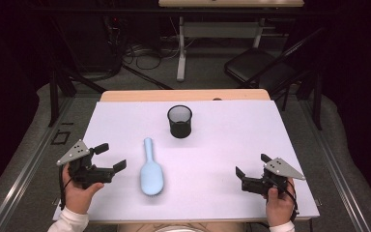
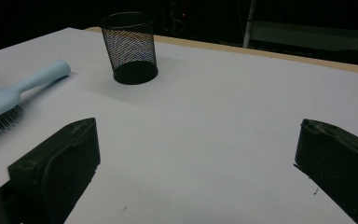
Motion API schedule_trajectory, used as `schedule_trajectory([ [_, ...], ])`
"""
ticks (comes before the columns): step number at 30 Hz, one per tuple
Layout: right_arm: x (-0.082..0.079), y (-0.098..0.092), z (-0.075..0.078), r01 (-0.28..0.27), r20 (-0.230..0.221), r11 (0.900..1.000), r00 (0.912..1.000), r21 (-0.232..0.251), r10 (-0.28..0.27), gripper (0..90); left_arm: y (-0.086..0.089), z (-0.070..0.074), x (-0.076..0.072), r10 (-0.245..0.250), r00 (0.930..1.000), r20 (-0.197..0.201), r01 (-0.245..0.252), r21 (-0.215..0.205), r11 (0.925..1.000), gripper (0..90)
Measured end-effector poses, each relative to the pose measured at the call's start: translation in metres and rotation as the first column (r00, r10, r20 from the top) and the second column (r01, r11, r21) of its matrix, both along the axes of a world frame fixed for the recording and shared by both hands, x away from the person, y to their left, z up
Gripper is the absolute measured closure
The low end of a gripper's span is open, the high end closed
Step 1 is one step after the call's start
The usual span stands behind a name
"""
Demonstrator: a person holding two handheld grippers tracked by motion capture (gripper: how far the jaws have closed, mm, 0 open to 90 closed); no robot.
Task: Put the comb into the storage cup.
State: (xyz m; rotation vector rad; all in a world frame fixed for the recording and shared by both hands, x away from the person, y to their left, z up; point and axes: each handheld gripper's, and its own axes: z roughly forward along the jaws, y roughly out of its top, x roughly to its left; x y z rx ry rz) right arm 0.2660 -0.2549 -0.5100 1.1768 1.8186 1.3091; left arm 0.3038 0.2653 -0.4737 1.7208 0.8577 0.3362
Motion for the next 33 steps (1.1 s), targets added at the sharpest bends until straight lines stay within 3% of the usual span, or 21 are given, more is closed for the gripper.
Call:
schedule_trajectory([
  [3,0.0,0.0,0.0,0.003,0.007,1.0,1.0,-0.002,-0.003,0.0,-0.002,0.004,0.003,0.004,1.0,-0.008,-0.004,-0.015,0.9999,0.5],
  [9,0.0,0.001,0.0,0.003,0.004,1.0,1.0,-0.006,-0.003,0.0,-0.005,0.011,0.01,0.021,0.9997,-0.009,-0.021,0.014,0.9997,1.9],
  [11,0.001,0.001,0.0,0.002,0.004,1.0,1.0,-0.007,-0.002,0.0,-0.005,0.013,0.011,0.029,0.9995,-0.016,-0.029,0.018,0.9994,4.0],
  [13,0.001,0.001,0.0,-0.001,0.0,1.0,1.0,-0.01,0.001,0.0,-0.004,0.015,0.011,0.048,0.9986,-0.021,-0.048,0.01,0.9988,15.7],
  [19,0.001,0.001,-0.001,-0.003,-0.003,1.0,1.0,-0.01,0.003,0.0,-0.004,0.017,0.014,0.06,0.9977,-0.031,-0.059,0.023,0.998,16.3],
  [23,0.001,0.002,-0.001,-0.004,-0.005,1.0,1.0,-0.008,0.004,0.0,-0.005,0.018,0.018,0.075,0.9959,-0.049,-0.073,0.045,0.9963,20.4],
  [27,0.001,0.001,-0.001,-0.005,-0.002,1.0,1.0,-0.013,0.005,0.0,-0.006,0.02,0.021,0.101,0.9942,-0.037,-0.098,0.084,0.9916,24.7],
  [33,0.001,0.001,-0.001,-0.006,-0.004,1.0,1.0,-0.015,0.006,0.0,-0.008,0.022,0.029,0.112,0.9933,-0.031,-0.108,0.108,0.9883,27.1],
])
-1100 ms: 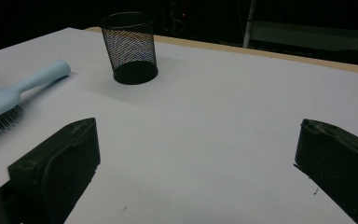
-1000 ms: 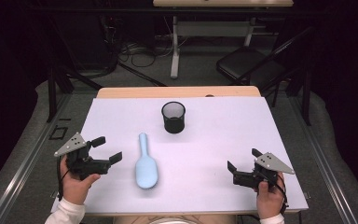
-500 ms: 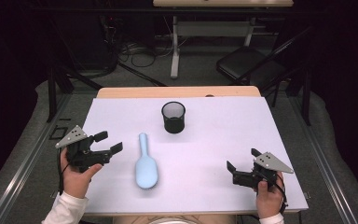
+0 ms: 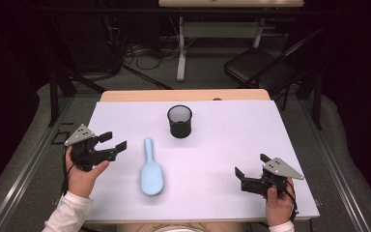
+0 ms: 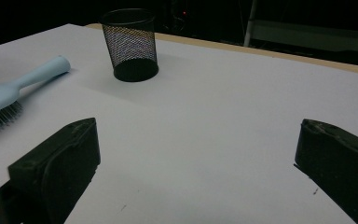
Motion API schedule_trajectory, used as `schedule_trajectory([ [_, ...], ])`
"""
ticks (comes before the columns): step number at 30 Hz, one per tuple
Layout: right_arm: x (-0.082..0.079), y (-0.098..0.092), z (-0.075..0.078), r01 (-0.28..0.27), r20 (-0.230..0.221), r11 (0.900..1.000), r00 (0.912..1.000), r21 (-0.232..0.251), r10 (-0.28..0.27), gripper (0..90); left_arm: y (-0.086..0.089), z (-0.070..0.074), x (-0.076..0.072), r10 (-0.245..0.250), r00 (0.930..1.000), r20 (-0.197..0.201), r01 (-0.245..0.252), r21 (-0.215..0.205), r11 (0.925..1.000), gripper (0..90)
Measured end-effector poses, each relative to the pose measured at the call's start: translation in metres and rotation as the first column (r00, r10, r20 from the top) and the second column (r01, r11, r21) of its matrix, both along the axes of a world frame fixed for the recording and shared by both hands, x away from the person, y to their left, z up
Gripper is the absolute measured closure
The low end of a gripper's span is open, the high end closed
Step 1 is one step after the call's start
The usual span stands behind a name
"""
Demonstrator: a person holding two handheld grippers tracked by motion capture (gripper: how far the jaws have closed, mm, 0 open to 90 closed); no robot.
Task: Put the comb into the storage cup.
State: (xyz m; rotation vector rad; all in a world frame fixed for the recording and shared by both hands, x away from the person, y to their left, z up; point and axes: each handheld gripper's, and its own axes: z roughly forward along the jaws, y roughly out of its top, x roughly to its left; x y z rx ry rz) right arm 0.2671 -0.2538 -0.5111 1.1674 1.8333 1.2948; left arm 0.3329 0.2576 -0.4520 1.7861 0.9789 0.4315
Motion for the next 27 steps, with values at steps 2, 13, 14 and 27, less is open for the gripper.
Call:
schedule_trajectory([
  [2,0.0,0.0,0.0,-0.001,0.001,1.0,1.0,0.0,0.001,0.0,0.0,0.001,0.003,-0.003,0.9999,-0.016,0.003,0.0,1.0,29.7],
  [13,0.001,-0.001,-0.001,-0.002,-0.002,1.0,1.0,-0.004,0.002,0.1,-0.009,0.003,0.021,0.001,0.9988,-0.049,0.0,0.012,0.9999,38.5],
  [14,0.001,-0.001,-0.001,-0.002,-0.002,1.0,1.0,-0.004,0.002,0.1,-0.01,0.003,0.023,-0.002,0.9988,-0.049,0.003,0.011,0.9999,38.5],
  [27,0.001,-0.001,-0.001,0.001,-0.007,1.0,1.0,0.001,-0.001,0.3,-0.023,-0.001,0.042,0.019,0.9975,-0.068,-0.017,0.032,0.9993,44.7],
])
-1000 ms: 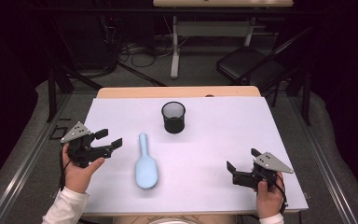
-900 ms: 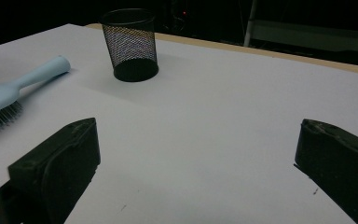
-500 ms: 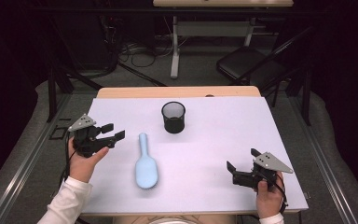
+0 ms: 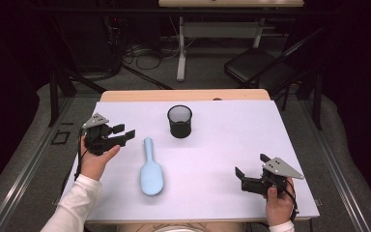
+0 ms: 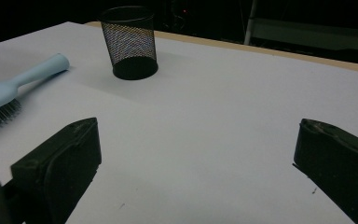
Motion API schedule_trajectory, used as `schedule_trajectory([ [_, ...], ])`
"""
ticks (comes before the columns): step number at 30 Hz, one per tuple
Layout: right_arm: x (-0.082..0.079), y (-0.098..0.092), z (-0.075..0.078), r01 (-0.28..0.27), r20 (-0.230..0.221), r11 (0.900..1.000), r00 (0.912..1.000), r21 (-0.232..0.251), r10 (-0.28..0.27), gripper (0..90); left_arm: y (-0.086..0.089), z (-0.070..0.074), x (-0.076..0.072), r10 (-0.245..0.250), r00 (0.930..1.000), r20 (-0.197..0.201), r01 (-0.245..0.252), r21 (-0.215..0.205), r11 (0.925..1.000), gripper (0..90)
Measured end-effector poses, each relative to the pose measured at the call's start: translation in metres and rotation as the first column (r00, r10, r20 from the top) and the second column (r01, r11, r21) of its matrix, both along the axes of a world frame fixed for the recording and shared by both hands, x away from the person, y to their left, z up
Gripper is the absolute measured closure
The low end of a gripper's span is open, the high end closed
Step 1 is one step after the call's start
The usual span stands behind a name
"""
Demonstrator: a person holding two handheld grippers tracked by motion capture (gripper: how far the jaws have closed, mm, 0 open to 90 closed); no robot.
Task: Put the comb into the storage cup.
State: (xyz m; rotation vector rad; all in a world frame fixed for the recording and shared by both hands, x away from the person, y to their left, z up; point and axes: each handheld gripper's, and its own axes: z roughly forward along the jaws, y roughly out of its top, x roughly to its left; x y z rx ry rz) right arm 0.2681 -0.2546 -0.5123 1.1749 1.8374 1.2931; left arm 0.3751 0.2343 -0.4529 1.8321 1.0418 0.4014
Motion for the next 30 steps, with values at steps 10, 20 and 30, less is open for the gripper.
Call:
schedule_trajectory([
  [10,0.001,-0.001,-0.001,0.0,-0.001,1.0,1.0,-0.004,0.0,0.5,-0.006,-0.009,0.013,0.02,0.9995,-0.023,-0.019,0.025,0.9995,47.2],
  [20,0.001,-0.002,-0.001,-0.001,0.0,1.0,1.0,-0.008,0.001,0.7,-0.014,-0.019,0.022,0.046,0.9987,-0.021,-0.046,0.009,0.9989,48.4],
  [30,0.001,-0.002,-0.001,-0.004,-0.005,1.0,1.0,-0.005,0.004,1.0,-0.024,-0.029,0.032,0.032,0.9993,-0.018,-0.032,0.02,0.9993,50.3],
])
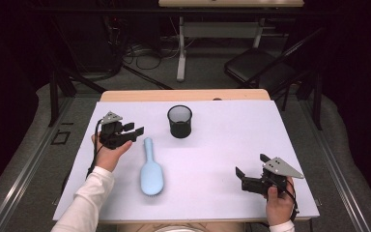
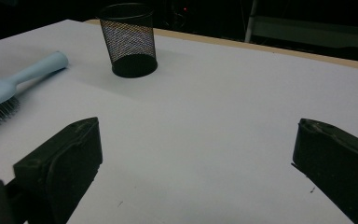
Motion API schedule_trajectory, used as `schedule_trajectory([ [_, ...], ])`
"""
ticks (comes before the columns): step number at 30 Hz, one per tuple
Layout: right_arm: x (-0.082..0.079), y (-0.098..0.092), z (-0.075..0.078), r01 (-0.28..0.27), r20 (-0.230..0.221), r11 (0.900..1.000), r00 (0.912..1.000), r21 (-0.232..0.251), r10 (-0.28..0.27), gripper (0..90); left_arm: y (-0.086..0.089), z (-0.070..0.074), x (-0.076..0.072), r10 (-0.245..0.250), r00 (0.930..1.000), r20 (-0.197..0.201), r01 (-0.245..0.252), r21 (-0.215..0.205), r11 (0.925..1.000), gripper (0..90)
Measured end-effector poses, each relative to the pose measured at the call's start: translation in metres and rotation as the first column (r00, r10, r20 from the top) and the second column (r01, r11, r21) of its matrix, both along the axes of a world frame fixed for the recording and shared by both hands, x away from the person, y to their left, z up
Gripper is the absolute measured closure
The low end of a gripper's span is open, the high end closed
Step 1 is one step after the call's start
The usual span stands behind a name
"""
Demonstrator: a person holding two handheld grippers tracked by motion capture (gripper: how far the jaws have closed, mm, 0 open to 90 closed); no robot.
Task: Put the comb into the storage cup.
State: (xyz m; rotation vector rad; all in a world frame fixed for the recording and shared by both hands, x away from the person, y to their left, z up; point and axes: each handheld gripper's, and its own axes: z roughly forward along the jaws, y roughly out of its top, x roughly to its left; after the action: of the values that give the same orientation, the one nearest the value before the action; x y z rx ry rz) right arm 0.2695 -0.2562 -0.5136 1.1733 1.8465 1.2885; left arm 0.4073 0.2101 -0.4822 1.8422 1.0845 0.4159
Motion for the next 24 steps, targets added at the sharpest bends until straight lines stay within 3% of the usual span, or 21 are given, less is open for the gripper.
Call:
schedule_trajectory([
  [13,0.0,0.0,-0.001,-0.001,-0.006,1.0,1.0,0.0,0.001,1.3,-0.012,-0.013,0.012,-0.005,0.9979,-0.065,0.007,0.024,0.9997,58.8],
  [24,0.001,0.0,-0.001,-0.004,-0.014,1.0,0.9999,0.003,0.004,1.7,-0.029,-0.011,0.021,-0.023,0.9925,-0.12,0.032,0.074,0.9967,69.4],
])
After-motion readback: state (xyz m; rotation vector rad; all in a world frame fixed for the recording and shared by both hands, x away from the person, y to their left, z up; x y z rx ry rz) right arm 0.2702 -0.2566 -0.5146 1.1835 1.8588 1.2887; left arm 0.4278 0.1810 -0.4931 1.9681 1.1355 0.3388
